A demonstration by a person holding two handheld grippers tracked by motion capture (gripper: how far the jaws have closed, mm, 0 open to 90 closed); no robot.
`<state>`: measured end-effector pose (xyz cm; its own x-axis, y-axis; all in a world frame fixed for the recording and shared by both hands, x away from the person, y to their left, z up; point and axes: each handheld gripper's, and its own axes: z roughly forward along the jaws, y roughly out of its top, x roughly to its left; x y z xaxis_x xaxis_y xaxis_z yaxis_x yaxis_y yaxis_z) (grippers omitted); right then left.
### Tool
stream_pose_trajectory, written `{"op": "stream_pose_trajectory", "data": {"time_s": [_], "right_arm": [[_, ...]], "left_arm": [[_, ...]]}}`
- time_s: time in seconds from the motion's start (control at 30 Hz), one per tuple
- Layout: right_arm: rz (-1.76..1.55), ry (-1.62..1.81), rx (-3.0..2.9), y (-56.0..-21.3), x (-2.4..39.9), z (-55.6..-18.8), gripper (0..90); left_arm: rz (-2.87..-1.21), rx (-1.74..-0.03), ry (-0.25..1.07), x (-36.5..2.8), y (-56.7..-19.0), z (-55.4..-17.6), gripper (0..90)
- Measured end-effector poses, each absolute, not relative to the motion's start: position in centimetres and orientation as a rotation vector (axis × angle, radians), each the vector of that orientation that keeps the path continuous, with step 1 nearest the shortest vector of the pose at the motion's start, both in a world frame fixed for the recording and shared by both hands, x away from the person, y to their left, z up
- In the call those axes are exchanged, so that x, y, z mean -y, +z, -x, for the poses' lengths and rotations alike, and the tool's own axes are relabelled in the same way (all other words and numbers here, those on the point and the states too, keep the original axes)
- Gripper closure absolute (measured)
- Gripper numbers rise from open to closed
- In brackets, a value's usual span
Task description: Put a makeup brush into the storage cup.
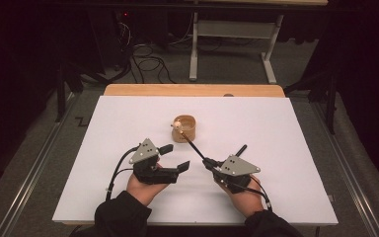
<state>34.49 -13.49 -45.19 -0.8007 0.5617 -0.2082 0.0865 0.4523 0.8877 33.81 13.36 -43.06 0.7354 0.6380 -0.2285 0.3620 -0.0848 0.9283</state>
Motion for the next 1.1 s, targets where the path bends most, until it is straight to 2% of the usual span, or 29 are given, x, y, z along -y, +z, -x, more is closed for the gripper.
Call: {"op": "stream_pose_trajectory", "data": {"time_s": [0.47, 1.1], "right_arm": [[-0.481, 1.327, -2.276, -45.8, 12.4, -33.5, 87.1], [-0.431, 1.309, -2.315, -46.3, 11.5, -33.1, 87.1]], "left_arm": [[-1.643, -0.815, 0.197, -14.1, -43.7, -33.7, 26.9], [-1.582, -0.813, 0.154, -14.9, -43.9, -33.6, 52.0]]}}
